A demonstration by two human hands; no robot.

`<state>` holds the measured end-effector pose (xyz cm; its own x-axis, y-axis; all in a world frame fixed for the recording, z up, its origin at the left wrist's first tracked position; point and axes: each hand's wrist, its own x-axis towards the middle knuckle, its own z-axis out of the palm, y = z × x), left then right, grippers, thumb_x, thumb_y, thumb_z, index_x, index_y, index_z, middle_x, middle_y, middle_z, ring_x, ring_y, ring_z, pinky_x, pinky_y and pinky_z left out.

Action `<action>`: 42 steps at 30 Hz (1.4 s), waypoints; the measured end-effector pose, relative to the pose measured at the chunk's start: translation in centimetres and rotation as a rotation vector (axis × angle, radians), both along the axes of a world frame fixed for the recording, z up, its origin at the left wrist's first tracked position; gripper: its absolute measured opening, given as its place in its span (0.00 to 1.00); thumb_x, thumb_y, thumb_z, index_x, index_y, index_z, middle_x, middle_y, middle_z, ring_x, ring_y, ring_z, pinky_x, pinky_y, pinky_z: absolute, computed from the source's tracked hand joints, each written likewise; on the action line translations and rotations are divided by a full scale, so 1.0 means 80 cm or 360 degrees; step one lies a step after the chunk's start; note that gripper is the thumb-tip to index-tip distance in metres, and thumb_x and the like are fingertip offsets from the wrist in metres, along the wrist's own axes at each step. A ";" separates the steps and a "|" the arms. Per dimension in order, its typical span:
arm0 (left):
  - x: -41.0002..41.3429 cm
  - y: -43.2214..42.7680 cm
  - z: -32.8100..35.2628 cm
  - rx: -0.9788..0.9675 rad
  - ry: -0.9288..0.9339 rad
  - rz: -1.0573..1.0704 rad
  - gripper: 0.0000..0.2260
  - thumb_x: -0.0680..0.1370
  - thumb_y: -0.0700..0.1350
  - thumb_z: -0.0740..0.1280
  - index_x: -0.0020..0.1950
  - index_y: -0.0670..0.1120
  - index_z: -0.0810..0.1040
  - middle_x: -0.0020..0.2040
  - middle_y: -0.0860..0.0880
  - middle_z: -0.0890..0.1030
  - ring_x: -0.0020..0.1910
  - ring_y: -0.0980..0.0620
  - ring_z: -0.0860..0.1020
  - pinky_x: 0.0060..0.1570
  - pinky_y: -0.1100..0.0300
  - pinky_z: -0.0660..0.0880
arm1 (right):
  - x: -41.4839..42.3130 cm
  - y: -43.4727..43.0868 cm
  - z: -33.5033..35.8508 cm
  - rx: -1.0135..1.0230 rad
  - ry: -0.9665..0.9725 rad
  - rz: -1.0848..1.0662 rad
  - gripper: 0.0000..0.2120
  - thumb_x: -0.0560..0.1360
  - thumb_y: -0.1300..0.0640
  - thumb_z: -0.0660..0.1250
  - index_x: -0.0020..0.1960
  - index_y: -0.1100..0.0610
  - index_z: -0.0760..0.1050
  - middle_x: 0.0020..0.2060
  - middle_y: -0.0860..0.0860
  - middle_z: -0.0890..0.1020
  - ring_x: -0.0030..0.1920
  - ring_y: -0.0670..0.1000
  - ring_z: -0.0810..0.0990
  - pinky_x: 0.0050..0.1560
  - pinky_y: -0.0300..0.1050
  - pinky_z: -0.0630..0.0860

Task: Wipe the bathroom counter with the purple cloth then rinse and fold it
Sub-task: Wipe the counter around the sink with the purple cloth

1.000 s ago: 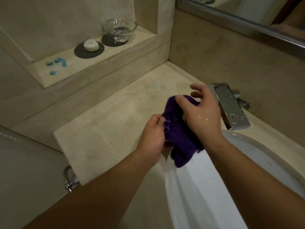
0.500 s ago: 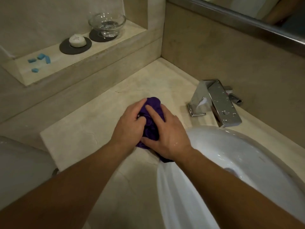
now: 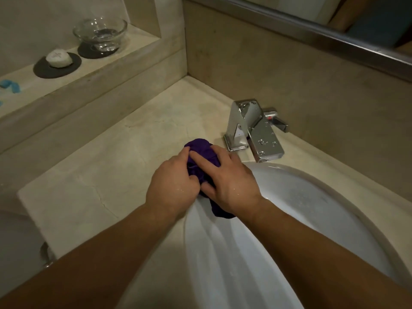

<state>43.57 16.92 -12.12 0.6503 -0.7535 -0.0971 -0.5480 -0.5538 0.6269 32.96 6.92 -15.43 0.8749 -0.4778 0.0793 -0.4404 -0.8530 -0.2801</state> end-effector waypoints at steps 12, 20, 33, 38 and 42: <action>-0.070 -0.054 -0.006 -0.0100 0.0228 0.0074 0.21 0.75 0.38 0.63 0.65 0.53 0.77 0.39 0.49 0.80 0.35 0.52 0.77 0.33 0.60 0.70 | -0.080 -0.067 -0.006 -0.0081 0.0054 0.0105 0.34 0.76 0.52 0.71 0.79 0.42 0.61 0.64 0.60 0.78 0.56 0.65 0.76 0.46 0.54 0.80; -0.122 -0.102 -0.017 -0.0181 0.0250 0.0091 0.14 0.76 0.38 0.64 0.59 0.48 0.81 0.47 0.49 0.83 0.44 0.48 0.80 0.36 0.62 0.69 | -0.131 -0.108 0.002 -0.0200 0.0096 -0.0058 0.30 0.73 0.49 0.70 0.74 0.43 0.66 0.65 0.59 0.75 0.46 0.62 0.76 0.40 0.53 0.78; -0.209 -0.198 -0.003 -0.0104 0.0334 -0.0444 0.24 0.73 0.37 0.62 0.61 0.62 0.75 0.44 0.57 0.82 0.42 0.56 0.79 0.34 0.72 0.69 | -0.237 -0.131 0.013 0.0116 0.0104 -0.0661 0.32 0.81 0.44 0.58 0.80 0.36 0.46 0.69 0.53 0.67 0.59 0.57 0.71 0.52 0.53 0.77; -0.256 -0.224 -0.004 -0.0061 0.0396 -0.0596 0.25 0.74 0.36 0.61 0.66 0.58 0.76 0.50 0.53 0.83 0.49 0.51 0.80 0.45 0.63 0.74 | -0.282 -0.116 0.021 0.0177 0.0174 -0.0935 0.33 0.82 0.45 0.56 0.81 0.38 0.43 0.70 0.55 0.66 0.58 0.57 0.72 0.49 0.52 0.77; -0.289 -0.231 -0.006 -0.0046 0.0374 -0.0777 0.22 0.77 0.38 0.61 0.68 0.56 0.75 0.55 0.51 0.83 0.51 0.51 0.79 0.49 0.62 0.73 | -0.309 -0.099 0.028 0.0173 0.0367 -0.1089 0.39 0.81 0.46 0.58 0.81 0.46 0.36 0.68 0.57 0.65 0.57 0.57 0.73 0.41 0.48 0.73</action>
